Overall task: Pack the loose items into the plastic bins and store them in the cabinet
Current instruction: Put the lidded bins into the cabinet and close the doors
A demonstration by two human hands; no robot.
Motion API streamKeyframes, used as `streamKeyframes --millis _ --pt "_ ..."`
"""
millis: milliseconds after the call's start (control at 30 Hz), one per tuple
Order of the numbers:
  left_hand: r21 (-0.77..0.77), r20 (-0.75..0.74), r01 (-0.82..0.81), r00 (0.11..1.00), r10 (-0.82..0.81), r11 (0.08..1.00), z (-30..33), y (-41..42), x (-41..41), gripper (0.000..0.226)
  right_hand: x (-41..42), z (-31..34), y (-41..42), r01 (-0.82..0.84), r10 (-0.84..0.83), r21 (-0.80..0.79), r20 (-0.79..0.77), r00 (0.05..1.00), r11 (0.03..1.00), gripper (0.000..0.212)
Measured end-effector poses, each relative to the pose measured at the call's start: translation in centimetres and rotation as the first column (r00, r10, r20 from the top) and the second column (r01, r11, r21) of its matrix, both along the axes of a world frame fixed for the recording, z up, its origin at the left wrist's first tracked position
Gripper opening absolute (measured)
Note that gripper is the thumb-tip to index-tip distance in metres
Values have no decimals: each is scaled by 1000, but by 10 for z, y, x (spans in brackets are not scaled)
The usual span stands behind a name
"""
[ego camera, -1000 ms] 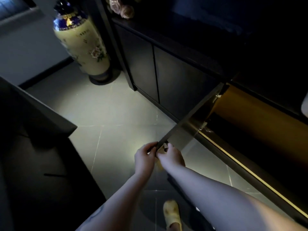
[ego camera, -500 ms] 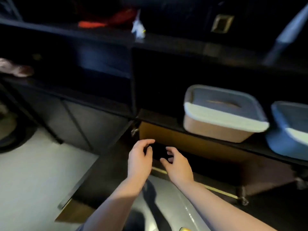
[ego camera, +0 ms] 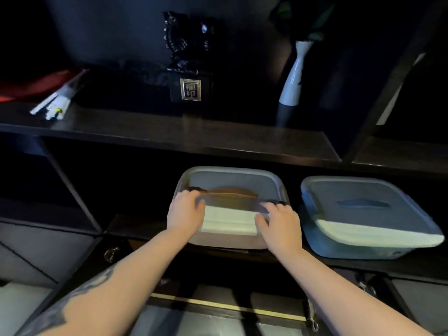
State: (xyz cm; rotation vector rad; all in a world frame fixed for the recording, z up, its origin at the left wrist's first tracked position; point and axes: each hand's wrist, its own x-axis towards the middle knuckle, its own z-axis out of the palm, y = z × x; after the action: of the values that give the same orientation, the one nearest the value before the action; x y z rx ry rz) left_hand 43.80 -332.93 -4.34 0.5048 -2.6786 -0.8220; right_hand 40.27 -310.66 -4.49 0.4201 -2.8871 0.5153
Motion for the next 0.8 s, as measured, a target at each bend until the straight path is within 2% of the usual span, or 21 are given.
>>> streamKeyframes --millis 67,133,267,333,400,567,633,733,800 --pt "-85 79 -17 997 23 996 -7 -7 -8 18 -19 -8 5 45 -50 67 66 997 997 43" --pt "-114 153 -37 987 54 993 -14 -17 -14 23 -40 -16 11 68 -77 61 166 983 996 43" --pt "9 298 -134 946 125 991 -22 -31 -24 36 -77 -23 16 159 -99 -132 373 922 979 50" --pt "81 314 -163 941 130 983 -24 -35 -27 44 -86 -28 13 206 -83 -229 455 887 951 52" --pt "128 306 -178 943 132 976 -28 -39 -29 48 -83 -31 12 218 -83 -262 446 891 940 51" --pt "204 211 -134 973 91 970 -33 -40 -10 40 -41 -27 18 245 -169 -190 346 923 951 46" --pt "225 126 -99 989 72 969 -35 -37 14 43 -10 -30 24 245 -161 -266 301 940 932 45" --pt "377 -25 -22 999 34 926 -38 -35 70 52 48 -37 29 197 -99 -391 258 961 899 57" --pt "382 -64 -14 997 41 924 -48 -36 113 56 90 -46 28 203 -100 -457 240 966 866 60"
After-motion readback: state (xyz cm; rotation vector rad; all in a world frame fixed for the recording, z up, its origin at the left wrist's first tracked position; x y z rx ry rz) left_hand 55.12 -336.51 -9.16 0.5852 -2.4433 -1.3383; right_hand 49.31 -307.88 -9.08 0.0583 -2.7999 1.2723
